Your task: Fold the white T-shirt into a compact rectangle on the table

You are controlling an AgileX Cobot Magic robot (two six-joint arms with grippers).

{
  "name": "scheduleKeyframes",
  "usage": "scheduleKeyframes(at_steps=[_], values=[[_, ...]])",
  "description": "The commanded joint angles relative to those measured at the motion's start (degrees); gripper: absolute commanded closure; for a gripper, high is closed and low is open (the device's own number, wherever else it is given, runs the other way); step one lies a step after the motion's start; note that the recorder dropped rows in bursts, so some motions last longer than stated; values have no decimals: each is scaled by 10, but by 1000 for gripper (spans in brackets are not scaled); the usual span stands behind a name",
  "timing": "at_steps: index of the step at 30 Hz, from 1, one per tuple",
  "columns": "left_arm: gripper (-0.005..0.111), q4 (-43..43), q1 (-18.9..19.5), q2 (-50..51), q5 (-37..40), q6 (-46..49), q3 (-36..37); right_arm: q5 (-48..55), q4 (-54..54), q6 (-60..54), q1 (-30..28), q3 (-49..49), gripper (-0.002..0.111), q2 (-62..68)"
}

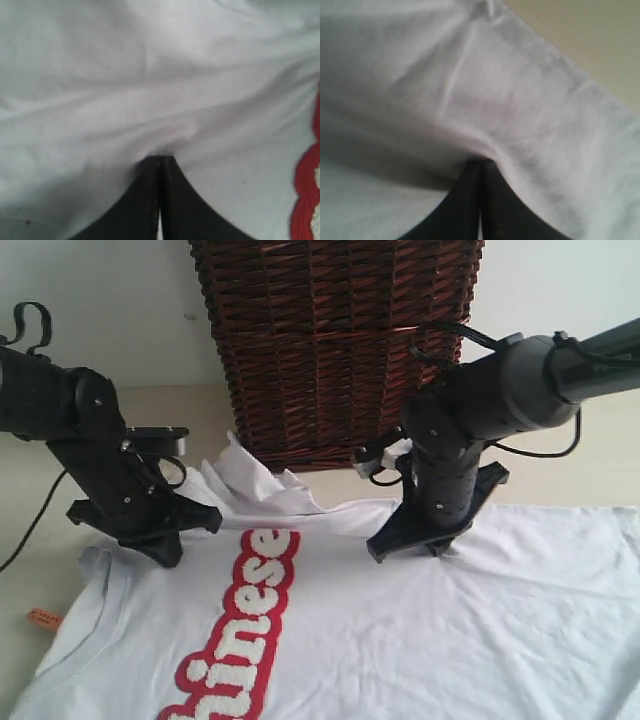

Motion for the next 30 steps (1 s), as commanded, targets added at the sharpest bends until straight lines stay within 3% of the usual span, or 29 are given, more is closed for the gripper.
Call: scheduleKeyframes(at_steps=[1,4,9,16,26,30], values=[[107,78,80,41,33,-39,4,17,4,-31,-5,-42,108,26],[107,80,135,41,74,-48,4,19,2,-54,-5,-38,108,-9],[107,96,180,41,157,-46,4,21,7,-68,-5,-6,108,-80],[107,69,165,5,97,-45,4,47,261,-255,17,99,108,-124],[107,56,131,-146,16,-36,2,1,134,-54,186,267,108,-200],[107,50,130,-168,11,-36,9,-13,134,-22,216,315,108,-203]])
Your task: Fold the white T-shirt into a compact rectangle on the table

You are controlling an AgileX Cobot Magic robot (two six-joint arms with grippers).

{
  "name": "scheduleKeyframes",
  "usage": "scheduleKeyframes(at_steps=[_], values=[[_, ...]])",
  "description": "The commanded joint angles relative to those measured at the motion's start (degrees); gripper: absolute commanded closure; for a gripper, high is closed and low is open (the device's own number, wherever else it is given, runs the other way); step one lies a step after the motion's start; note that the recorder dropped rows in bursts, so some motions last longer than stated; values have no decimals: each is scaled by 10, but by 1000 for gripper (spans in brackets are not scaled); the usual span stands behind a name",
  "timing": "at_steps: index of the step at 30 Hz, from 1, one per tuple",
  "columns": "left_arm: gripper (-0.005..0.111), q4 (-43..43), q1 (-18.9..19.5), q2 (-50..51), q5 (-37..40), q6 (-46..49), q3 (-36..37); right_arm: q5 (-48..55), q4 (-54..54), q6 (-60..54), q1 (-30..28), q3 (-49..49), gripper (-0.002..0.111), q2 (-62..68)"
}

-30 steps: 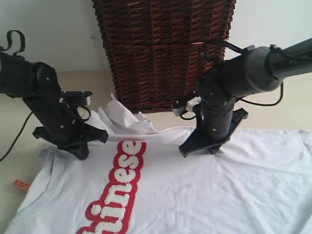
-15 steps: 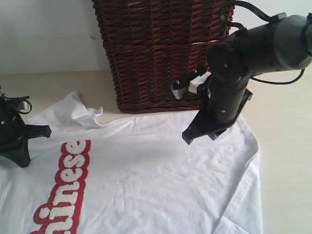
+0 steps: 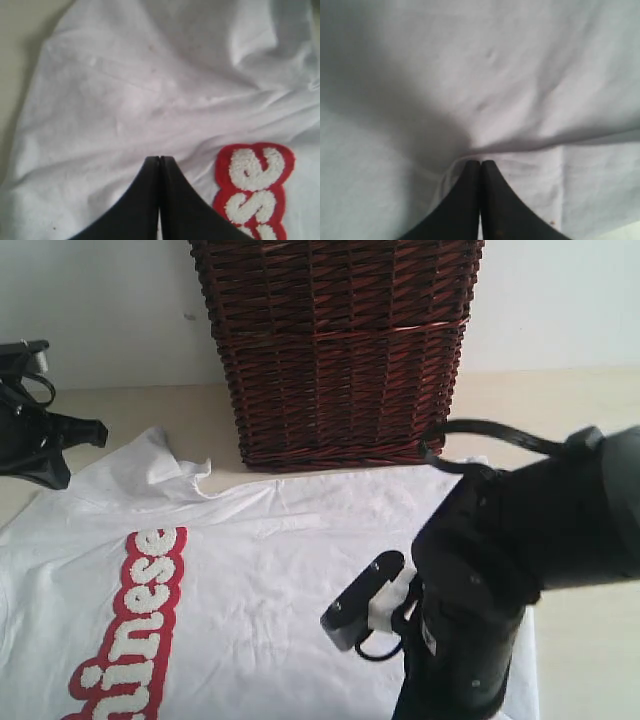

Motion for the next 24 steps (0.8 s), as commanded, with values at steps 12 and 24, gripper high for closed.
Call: scheduleKeyframes(at_steps=[12,24], values=[[107,-35,-33,-8,-29,30,16,55,-42,158,28,120,103,-150],[107,-104,-33,-8,-20,81,16,128,-70,209,28,121,66,-102]])
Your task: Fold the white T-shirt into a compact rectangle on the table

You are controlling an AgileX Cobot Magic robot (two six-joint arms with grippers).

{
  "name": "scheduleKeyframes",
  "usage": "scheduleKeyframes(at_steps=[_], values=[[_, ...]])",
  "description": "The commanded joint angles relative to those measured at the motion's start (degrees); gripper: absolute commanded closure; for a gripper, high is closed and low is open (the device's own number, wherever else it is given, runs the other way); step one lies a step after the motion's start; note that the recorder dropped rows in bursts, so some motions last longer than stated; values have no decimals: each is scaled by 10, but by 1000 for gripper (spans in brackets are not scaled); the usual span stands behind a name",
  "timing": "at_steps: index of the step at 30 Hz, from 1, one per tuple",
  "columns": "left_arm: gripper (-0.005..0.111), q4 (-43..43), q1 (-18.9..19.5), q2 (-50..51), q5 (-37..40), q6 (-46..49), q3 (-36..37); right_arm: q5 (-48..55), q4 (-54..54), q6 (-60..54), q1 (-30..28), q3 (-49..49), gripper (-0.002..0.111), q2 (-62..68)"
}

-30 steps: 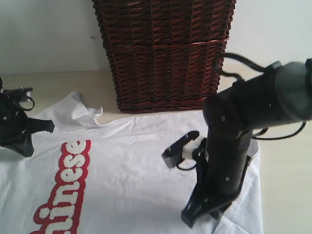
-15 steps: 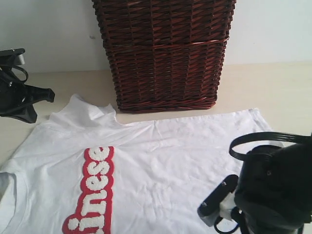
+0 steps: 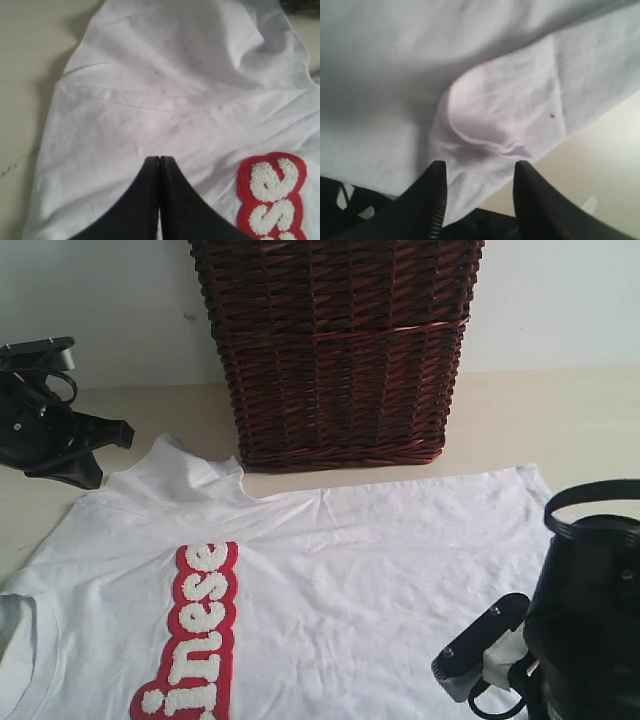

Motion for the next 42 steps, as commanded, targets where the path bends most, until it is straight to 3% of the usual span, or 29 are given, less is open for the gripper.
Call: scheduleKeyframes(at_steps=[1,3,6,7,13,17,20,24,26,32,36,42], values=[[107,-40,-3,-2,3,30,0,3,-12,15,2,2,68,30],[107,-42,-3,-2,5,33,0,2,-13,15,2,2,79,38],[107,-42,-3,-2,5,33,0,12,-18,6,2,2,106,40],[107,-43,-3,-2,5,33,0,21,-18,4,2,2,108,40],[107,-43,-3,-2,3,33,0,79,-48,18,2,2,108,40],[107,-43,-3,-2,3,33,0,47,-51,21,2,2,107,39],[107,-46,-3,-2,5,38,0,10,1,-38,2,2,91,39],[107,-70,-3,-2,7,63,0,-9,30,-83,2,2,54,39],[107,-77,-3,-2,8,68,0,-18,30,-86,2,2,49,39],[107,-77,-3,-2,9,74,0,-31,9,-88,2,2,50,40],[107,-78,-3,-2,12,76,0,-43,-13,-74,2,2,56,53],[107,-78,-3,-2,14,76,0,-28,-17,-70,2,2,90,74]])
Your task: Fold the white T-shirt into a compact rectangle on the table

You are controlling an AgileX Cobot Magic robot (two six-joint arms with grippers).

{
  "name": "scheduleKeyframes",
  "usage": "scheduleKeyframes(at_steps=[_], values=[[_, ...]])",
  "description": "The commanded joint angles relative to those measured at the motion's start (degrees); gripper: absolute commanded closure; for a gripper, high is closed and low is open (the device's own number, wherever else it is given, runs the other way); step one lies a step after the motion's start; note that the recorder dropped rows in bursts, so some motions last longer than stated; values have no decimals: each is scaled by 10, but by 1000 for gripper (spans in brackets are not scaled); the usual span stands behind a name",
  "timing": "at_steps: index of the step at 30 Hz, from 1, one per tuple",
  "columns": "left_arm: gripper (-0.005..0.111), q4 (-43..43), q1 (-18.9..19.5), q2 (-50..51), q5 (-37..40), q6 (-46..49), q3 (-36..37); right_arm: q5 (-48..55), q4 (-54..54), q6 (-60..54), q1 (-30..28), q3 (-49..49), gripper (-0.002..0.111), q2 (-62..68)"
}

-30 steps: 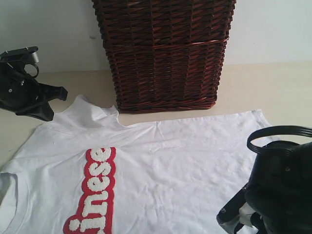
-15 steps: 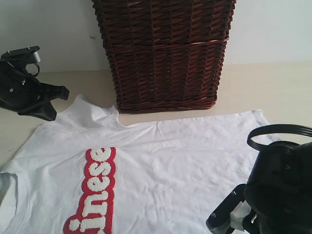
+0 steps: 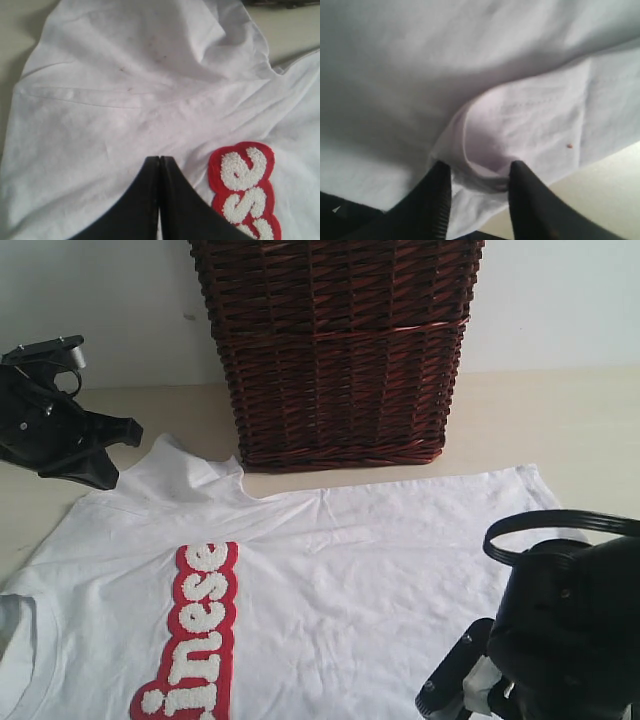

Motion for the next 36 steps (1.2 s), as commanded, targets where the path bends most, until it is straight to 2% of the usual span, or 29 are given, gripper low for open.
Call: scheduleKeyframes(at_steps=[1,3,4,8,12,24,32,36], values=[[107,-6,-3,-2,1,3,0,10,-10,8,2,2,96,7],[107,-7,-3,-2,1,3,0,19,-13,8,2,-2,107,6],[107,-7,-3,-2,1,3,0,28,-18,8,2,-4,108,5],[107,-7,-3,-2,-1,3,0,77,-26,22,2,-15,108,-15],[107,-7,-3,-2,-5,3,0,179,-52,71,2,-15,108,-36],[107,-7,-3,-2,-4,3,0,179,-53,126,2,-7,108,-53],[107,-9,-5,-2,3,3,0,179,-170,233,2,22,108,-81],[107,-10,-12,-2,6,3,0,179,-147,229,-12,22,108,-109]])
